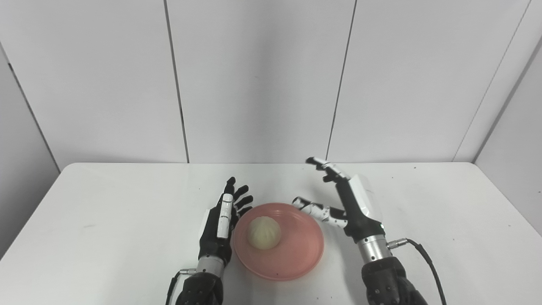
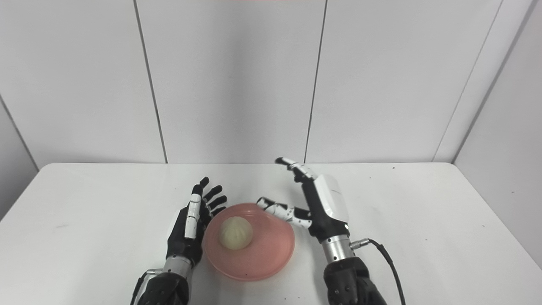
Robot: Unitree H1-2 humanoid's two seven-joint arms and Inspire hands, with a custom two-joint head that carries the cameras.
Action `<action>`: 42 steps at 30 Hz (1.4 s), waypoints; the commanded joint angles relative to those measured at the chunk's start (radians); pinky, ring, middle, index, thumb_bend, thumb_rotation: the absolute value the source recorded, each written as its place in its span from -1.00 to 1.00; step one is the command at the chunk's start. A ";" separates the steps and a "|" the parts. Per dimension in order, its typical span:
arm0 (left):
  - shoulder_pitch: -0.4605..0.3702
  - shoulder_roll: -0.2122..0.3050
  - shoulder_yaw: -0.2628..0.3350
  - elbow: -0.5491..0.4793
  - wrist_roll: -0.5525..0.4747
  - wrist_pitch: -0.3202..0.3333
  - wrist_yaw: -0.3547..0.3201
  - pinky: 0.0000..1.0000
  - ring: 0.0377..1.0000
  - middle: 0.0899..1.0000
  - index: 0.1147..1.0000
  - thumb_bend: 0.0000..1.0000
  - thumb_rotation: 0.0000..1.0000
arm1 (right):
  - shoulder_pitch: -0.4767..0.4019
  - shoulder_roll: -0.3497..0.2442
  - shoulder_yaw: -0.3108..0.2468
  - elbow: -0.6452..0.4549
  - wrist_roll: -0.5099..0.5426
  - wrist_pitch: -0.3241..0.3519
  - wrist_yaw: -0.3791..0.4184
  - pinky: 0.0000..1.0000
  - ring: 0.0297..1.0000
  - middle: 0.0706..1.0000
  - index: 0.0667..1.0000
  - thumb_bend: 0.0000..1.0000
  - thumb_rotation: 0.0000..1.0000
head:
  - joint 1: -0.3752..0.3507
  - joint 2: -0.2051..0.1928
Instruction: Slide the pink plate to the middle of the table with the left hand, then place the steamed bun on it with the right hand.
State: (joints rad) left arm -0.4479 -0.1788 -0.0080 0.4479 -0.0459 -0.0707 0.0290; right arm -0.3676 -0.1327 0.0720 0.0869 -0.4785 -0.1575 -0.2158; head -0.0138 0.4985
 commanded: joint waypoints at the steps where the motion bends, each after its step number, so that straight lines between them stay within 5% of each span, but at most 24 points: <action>1: 0.014 0.004 0.006 -0.007 -0.008 0.022 -0.001 0.60 0.65 0.74 0.86 0.31 0.99 | -0.012 0.030 -0.038 0.032 0.075 -0.111 -0.066 0.36 0.53 0.57 0.50 0.31 0.73 | 0.001 0.001; 6: 0.028 0.015 -0.011 -0.013 0.050 -0.046 0.031 0.57 0.64 0.70 0.84 0.25 0.98 | 0.002 0.096 -0.098 0.140 0.209 -0.181 -0.098 0.33 0.50 0.54 0.47 0.29 0.83 | 0.001 0.007; 12: 0.044 0.024 -0.028 -0.034 0.122 -0.077 0.074 0.65 0.70 0.71 0.80 0.20 0.97 | 0.030 0.134 -0.106 0.156 0.319 -0.169 -0.049 0.51 0.59 0.67 0.64 0.14 0.95 | -0.003 0.014; 19: 0.050 0.038 -0.036 -0.040 0.160 -0.081 0.108 0.91 0.89 0.93 0.84 0.21 0.99 | 0.069 0.135 -0.087 0.151 0.382 -0.066 0.038 0.69 0.76 0.83 0.83 0.39 1.00 | -0.012 0.020; 22: 0.053 0.046 -0.045 -0.041 0.194 -0.079 0.124 0.87 0.90 0.94 0.83 0.17 1.00 | 0.078 0.129 -0.083 0.136 0.396 -0.021 0.069 0.73 0.80 0.86 0.86 0.43 1.00 | -0.017 0.019; 30: 0.061 0.047 -0.062 -0.035 0.225 -0.104 0.137 0.93 1.00 1.00 0.89 0.22 1.00 | 0.085 0.131 -0.086 0.138 0.419 0.011 0.103 0.78 0.86 0.90 0.89 0.39 1.00 | -0.028 -0.016; 37: 0.063 0.034 -0.059 -0.031 0.218 -0.138 0.151 0.91 1.00 1.00 0.94 0.29 1.00 | 0.100 0.140 -0.082 0.054 0.397 0.176 0.095 0.88 0.89 0.92 0.88 0.39 1.00 | -0.027 -0.013; 42: 0.071 0.035 -0.062 -0.037 0.219 -0.153 0.153 0.88 0.98 1.00 1.00 0.30 1.00 | 0.108 0.149 -0.092 0.041 0.411 0.180 0.095 0.90 0.90 0.91 0.88 0.36 1.00 | -0.028 -0.014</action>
State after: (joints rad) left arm -0.3933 -0.1440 -0.0678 0.4116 0.1640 -0.1852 0.1655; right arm -0.2637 0.0098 -0.0149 0.1423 -0.0743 0.0073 -0.1193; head -0.0414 0.4832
